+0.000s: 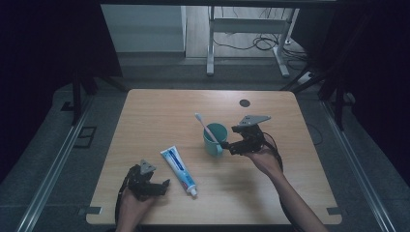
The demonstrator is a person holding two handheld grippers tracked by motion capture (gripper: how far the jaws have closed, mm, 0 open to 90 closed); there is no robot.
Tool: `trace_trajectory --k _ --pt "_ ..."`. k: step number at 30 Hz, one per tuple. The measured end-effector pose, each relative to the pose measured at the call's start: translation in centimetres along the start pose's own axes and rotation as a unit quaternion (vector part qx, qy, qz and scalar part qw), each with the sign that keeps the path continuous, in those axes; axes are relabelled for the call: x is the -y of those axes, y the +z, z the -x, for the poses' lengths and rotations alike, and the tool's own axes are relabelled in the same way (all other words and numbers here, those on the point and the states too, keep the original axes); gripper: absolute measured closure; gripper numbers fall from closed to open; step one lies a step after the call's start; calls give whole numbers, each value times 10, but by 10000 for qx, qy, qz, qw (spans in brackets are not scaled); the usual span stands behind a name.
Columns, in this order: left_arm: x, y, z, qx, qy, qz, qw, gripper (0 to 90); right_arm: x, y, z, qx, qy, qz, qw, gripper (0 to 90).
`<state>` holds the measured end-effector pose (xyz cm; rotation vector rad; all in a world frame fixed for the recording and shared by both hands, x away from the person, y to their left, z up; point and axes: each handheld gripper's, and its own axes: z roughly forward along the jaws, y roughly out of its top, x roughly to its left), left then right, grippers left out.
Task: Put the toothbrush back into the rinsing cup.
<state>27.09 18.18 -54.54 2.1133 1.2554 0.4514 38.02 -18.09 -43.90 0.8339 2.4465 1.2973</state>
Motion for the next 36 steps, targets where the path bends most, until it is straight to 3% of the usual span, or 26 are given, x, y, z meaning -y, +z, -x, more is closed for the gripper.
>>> trace_trajectory --k 6,18,30,36 --pt "0 0 0 -1 -5 -1 10000 30 8 -7 -1 23 -77 -63 9999 127" --pt "0 0 0 -1 -29 -1 10000 31 25 -22 -1 85 -7 -244 9997 3" --pt "0 0 0 -2 -26 0 10000 30 48 -36 -1 283 -78 -350 9990 0" --pt "0 0 0 0 -31 3 10000 31 60 -42 -1 323 82 -321 9989 0"
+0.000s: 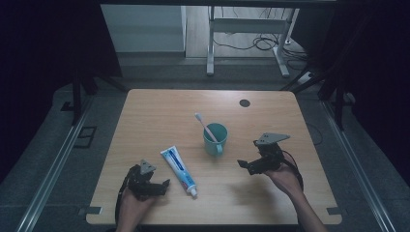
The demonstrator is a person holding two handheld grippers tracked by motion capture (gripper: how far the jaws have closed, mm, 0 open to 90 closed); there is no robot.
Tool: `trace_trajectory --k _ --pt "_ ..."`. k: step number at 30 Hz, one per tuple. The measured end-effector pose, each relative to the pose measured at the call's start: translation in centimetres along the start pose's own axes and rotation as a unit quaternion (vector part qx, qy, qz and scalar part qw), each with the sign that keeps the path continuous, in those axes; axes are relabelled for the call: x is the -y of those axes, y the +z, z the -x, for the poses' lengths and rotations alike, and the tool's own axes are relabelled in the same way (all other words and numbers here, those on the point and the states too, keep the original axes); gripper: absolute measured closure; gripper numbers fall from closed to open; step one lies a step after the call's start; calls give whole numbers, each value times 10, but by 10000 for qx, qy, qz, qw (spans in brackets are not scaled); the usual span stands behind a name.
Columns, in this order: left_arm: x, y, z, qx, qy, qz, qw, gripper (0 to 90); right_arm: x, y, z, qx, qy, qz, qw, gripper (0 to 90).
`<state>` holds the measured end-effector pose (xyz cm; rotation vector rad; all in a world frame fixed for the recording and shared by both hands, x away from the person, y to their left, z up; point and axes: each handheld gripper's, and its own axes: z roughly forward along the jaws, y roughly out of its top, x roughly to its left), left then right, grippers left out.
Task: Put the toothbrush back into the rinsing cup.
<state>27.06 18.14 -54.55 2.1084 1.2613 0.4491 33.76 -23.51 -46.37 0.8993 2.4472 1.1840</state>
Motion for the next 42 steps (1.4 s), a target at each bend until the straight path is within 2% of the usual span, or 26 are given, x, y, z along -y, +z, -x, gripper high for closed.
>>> trace_trajectory --k 21,27,37,42 --pt "0 0 0 -1 16 -2 10000 31 51 -9 -1 245 144 -230 9993 0" --pt "0 0 -1 0 44 -2 10000 31 64 -5 -3 257 113 -309 9991 0" --pt "0 0 0 -2 15 -2 10000 31 88 5 -2 194 207 -461 9985 0" --pt "0 0 0 -2 25 -3 10000 31 94 10 -4 244 84 -594 9979 0"
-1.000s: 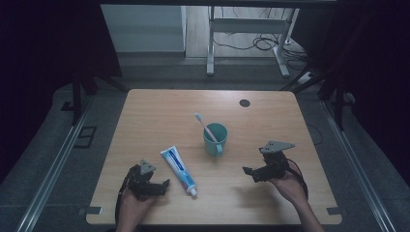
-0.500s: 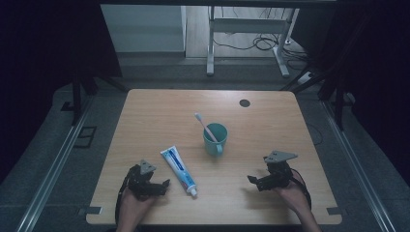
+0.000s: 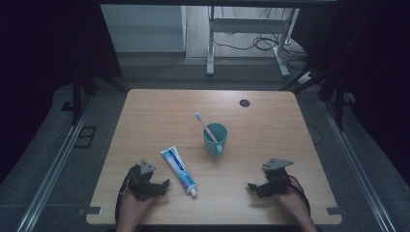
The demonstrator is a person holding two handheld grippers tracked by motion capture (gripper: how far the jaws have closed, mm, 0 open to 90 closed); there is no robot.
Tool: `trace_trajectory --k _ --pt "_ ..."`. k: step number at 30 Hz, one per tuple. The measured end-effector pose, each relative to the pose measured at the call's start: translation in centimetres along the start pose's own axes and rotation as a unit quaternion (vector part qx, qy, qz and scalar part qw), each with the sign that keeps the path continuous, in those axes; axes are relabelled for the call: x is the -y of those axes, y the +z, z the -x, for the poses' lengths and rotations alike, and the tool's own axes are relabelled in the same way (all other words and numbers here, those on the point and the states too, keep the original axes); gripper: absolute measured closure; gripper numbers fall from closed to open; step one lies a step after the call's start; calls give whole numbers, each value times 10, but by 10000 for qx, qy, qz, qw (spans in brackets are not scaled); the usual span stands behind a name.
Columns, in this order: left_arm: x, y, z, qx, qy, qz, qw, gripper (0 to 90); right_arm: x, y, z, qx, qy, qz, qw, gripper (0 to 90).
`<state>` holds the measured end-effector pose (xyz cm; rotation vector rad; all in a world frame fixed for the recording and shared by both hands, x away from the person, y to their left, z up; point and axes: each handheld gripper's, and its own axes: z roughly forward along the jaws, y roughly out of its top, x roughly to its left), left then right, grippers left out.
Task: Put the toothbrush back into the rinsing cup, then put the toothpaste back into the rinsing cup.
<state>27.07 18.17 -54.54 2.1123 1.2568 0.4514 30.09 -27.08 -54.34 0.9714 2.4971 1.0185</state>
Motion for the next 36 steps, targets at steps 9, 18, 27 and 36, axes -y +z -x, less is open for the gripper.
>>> trace_trajectory --k 9,18,27,36 --pt "0 0 0 2 0 -2 10000 31 1 -1 0 5 2 16 10000 7" --pt "0 -1 0 11 17 24 10000 42 3 -3 -1 101 101 22 9999 6" --pt "-3 -6 -2 147 30 -55 9999 160 3 -3 -1 111 127 17 9999 8" --pt "-11 -16 2 294 8 159 9994 334 3 -3 -1 138 146 28 9998 11"
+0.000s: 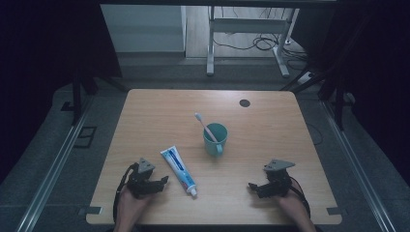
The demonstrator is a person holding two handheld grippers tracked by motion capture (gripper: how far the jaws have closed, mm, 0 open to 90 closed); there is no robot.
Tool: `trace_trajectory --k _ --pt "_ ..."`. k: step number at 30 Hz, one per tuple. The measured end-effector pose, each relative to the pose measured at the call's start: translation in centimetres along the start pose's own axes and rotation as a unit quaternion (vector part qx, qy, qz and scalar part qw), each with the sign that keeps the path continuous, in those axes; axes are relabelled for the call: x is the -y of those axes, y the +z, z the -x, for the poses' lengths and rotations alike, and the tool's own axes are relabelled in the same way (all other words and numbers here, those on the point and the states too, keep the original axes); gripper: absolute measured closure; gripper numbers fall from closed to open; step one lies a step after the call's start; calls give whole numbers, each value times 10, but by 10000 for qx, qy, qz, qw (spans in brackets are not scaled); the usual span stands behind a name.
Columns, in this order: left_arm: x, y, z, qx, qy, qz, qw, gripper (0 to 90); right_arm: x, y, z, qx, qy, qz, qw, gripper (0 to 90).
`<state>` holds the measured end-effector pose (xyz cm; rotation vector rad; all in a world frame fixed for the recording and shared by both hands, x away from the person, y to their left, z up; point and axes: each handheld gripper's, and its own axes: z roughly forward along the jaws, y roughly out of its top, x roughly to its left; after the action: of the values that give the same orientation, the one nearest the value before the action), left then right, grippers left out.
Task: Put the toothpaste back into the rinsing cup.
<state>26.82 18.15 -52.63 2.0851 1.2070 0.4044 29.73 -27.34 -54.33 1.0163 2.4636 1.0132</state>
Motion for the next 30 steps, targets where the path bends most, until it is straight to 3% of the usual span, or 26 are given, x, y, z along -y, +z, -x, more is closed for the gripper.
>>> trace_trajectory --k 5,11,16,22,30 --pt "-8 -4 7 191 104 151 9996 477 0 0 0 3 1 -2 10000 11" --pt "-17 -3 18 474 269 130 9984 710 0 0 0 5 2 -1 10000 12" --pt "-24 1 29 548 489 141 9972 888 0 0 0 5 4 2 10000 12" --pt "-36 10 44 741 615 175 9952 896 0 0 0 5 4 3 10000 12" --pt "-49 28 64 919 797 17 9926 896 0 0 0 5 4 3 10000 12"
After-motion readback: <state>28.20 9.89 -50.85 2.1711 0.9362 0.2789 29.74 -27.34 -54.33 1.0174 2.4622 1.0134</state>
